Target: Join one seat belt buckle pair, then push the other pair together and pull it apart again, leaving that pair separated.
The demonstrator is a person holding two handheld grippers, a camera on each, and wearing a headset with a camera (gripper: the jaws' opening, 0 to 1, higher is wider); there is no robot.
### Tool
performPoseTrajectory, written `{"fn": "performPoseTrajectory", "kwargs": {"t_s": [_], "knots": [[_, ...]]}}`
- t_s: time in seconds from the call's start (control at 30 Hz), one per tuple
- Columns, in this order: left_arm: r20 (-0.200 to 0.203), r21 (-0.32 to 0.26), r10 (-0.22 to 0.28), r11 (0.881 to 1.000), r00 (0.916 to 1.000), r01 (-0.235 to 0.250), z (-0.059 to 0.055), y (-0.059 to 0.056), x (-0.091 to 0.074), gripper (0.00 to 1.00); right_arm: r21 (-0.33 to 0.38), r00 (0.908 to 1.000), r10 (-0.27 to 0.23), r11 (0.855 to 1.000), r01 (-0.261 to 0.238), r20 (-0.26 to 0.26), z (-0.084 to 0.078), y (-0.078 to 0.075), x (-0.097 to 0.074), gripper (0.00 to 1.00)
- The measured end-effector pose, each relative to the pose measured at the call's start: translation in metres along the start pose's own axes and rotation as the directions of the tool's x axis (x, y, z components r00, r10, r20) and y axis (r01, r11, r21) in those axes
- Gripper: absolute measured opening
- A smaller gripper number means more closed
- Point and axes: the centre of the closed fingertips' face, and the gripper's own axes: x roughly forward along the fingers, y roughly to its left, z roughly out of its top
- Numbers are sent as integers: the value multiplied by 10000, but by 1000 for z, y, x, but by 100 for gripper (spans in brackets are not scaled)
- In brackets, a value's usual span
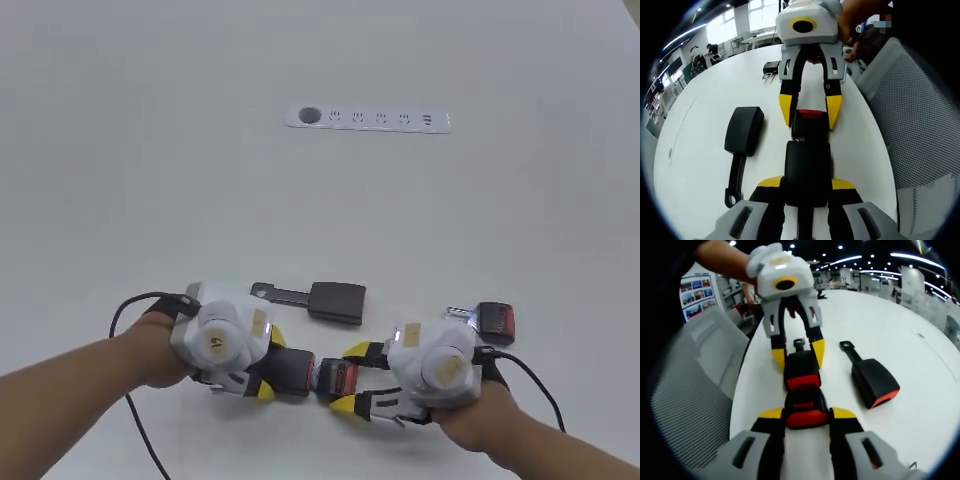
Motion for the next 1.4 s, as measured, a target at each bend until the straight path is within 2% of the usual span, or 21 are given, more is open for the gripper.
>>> {"fn": "performPoseTrajectory", "kwargs": {"t_s": [0.1,0.2,0.3,0.53,0.6,0.67,0.83,1.1,1.17,1.4], "knots": [[175,19,-20,10000,9998,20,-1,0,0,33,-15,10000,-11,10000,11,93,-1,-1,-1,33],[372,1,-124,9999,9992,124,-3,0,-1,33,-616,10000,-35,9981,37,39,0,-2,0,33],[512,-46,-188,9998,9985,190,-3,0,-1,33,-647,10000,-53,9979,57,64,-1,-2,-1,33],[909,-36,-174,9998,9957,178,-3,-1,-1,33,-547,9995,19,9985,-2,305,0,-5,-2,33],[1090,-170,-142,9997,9939,161,-3,-1,-1,33,-79,9984,-17,10000,21,564,0,-5,-2,33],[1228,-190,-87,9998,9924,111,-3,-1,-1,33,-256,9981,-79,9996,95,603,-1,-4,-2,33],[1409,-210,5,9998,9900,25,-1,-2,-2,33,-110,9974,-126,9998,134,707,1,-5,-2,33],[1502,-83,-96,9999,9886,110,0,-2,-2,33,-123,9969,-153,9998,163,769,1,-6,-1,32],[1382,195,-185,9997,9902,160,0,-2,-2,33,-274,9975,-132,9995,151,696,1,-6,-1,32],[1493,95,-201,9998,9886,188,-2,-1,-2,33,-276,9969,-240,9993,261,744,2,-6,-1,32]]}}
